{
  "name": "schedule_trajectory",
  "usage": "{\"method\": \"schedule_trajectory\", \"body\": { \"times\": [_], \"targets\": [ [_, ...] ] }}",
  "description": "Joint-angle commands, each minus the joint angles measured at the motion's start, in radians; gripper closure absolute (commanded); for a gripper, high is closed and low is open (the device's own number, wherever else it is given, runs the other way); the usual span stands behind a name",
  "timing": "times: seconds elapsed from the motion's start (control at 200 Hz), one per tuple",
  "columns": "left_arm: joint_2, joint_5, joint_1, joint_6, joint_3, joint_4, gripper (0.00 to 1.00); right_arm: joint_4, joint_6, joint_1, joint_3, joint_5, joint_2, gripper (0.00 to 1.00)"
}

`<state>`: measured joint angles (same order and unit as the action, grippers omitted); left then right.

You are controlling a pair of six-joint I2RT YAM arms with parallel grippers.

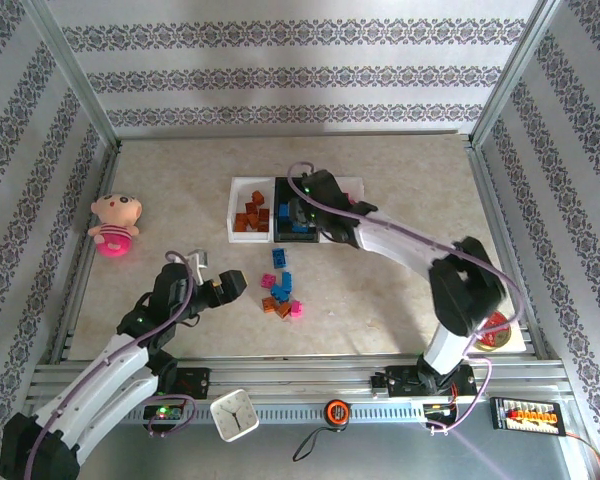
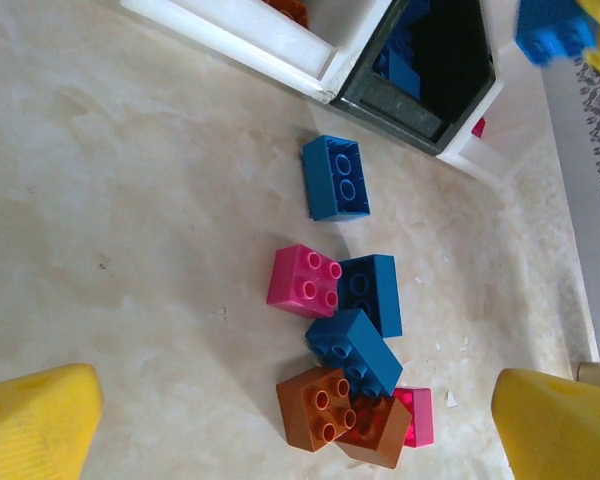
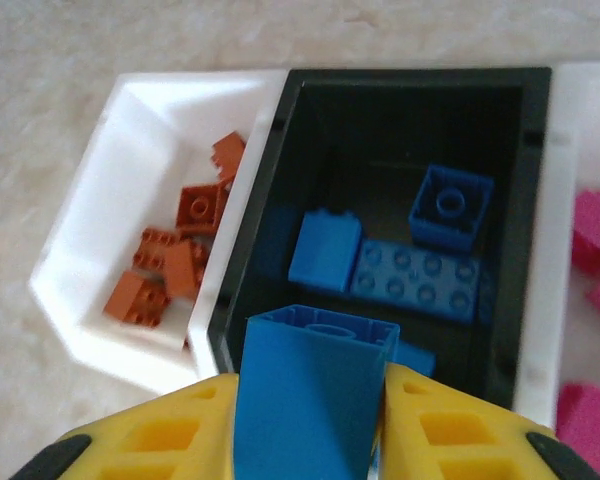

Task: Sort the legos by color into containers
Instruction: Place the lego in the container, then pick up the lego from the center of the table.

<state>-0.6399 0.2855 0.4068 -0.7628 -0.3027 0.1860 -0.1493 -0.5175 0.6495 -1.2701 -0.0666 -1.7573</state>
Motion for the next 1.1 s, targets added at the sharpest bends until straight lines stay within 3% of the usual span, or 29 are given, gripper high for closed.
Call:
{"method": "schedule_trajectory", "body": {
  "times": [0.0, 0.115, 0.225, 0.395, 0.53, 0.695, 1.009, 1.094],
  "targets": [
    [-0.06, 0.033, 0.012, 0.088, -0.072, 0.031, 0.06, -0.055, 0.058, -0.018, -0.113, -0.025, -0.105, 0.62],
    [-0.157, 0.046, 0.018, 0.113, -0.098, 0.006, 0.15, -0.07, 0.062, -0.031, -0.179, -0.012, -0.156, 0.33],
    [-0.273, 0.018, 0.073, 0.135, -0.135, -0.025, 0.2, -0.045, 0.061, -0.027, -0.122, -0.008, -0.099, 0.24],
    [-0.497, -0.126, 0.205, 0.202, -0.237, -0.055, 0.23, 0.003, 0.05, -0.021, 0.067, -0.005, 0.045, 0.22],
    [-0.688, -0.138, 0.217, 0.223, -0.336, -0.143, 0.25, 0.054, 0.018, -0.022, 0.226, -0.001, 0.172, 0.22],
    [-0.85, -0.234, 0.243, 0.265, -0.429, -0.215, 0.25, 0.083, -0.008, -0.026, 0.363, -0.003, 0.309, 0.21],
    [-1.086, -0.391, 0.288, 0.315, -0.548, -0.279, 0.33, 0.083, -0.018, -0.052, 0.46, 0.028, 0.466, 0.2],
    [-1.121, -0.395, 0.296, 0.308, -0.558, -0.282, 0.4, 0.077, -0.012, -0.052, 0.467, 0.029, 0.485, 0.2]
  ]
}}
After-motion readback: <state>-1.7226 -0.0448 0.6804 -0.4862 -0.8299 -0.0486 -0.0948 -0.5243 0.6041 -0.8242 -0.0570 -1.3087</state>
